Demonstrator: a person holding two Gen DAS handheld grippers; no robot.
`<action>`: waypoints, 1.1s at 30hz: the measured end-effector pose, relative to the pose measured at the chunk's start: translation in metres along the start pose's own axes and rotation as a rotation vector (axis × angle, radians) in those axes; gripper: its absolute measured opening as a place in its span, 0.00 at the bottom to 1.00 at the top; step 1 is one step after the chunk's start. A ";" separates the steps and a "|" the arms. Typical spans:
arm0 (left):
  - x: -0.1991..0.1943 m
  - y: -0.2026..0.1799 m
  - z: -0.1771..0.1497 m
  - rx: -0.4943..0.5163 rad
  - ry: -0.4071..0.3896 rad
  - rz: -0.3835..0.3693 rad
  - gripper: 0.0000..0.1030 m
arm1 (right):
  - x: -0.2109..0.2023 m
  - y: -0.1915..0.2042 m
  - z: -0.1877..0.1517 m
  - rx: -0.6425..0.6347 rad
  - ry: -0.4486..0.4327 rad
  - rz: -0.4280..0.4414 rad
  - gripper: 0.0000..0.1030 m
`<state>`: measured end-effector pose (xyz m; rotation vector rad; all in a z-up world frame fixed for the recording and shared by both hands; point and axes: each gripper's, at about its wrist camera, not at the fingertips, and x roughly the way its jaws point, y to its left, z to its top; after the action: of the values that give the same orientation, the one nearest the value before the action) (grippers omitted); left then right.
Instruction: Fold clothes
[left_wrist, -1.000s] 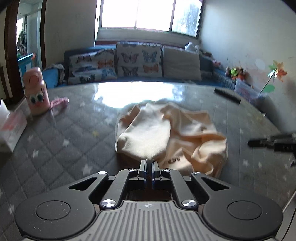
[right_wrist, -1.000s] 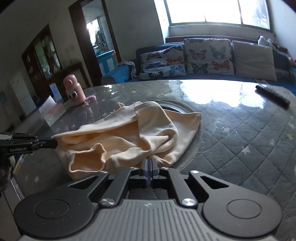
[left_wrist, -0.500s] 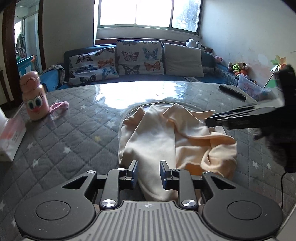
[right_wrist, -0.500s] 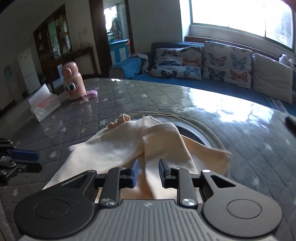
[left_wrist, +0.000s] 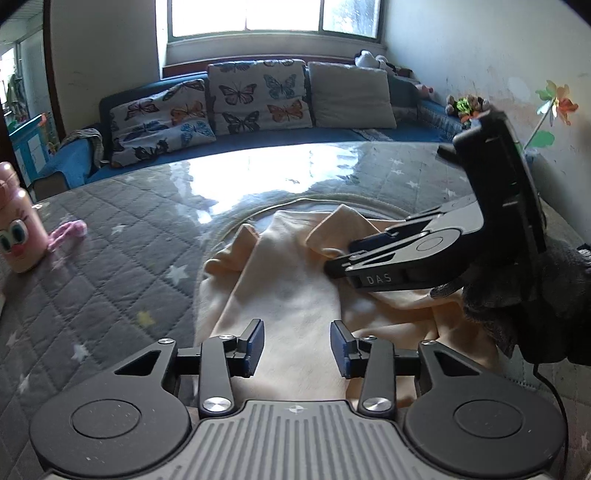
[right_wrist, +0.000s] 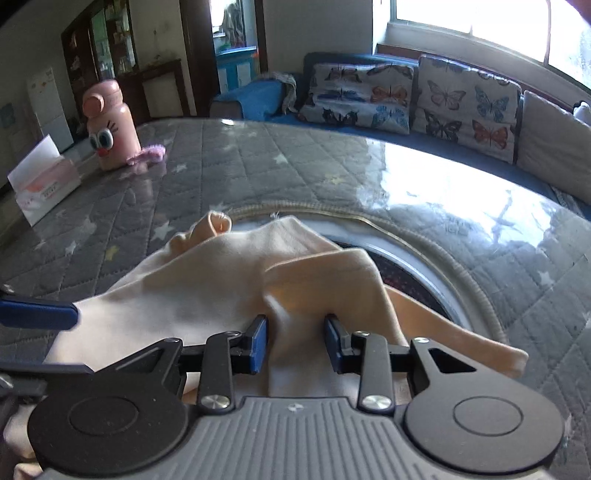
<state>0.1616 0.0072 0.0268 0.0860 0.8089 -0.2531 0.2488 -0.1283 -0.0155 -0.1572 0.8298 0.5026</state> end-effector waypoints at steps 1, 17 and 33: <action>0.004 -0.002 0.002 0.006 0.007 0.002 0.43 | -0.001 -0.002 0.000 0.007 -0.006 -0.003 0.17; 0.075 -0.024 0.022 0.032 0.054 0.027 0.45 | -0.103 -0.063 -0.022 0.161 -0.186 -0.078 0.04; -0.034 0.047 0.013 -0.155 -0.169 0.129 0.03 | -0.178 -0.143 -0.118 0.471 -0.209 -0.298 0.03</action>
<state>0.1601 0.0565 0.0600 -0.0286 0.6493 -0.0737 0.1394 -0.3565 0.0282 0.2017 0.6849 0.0344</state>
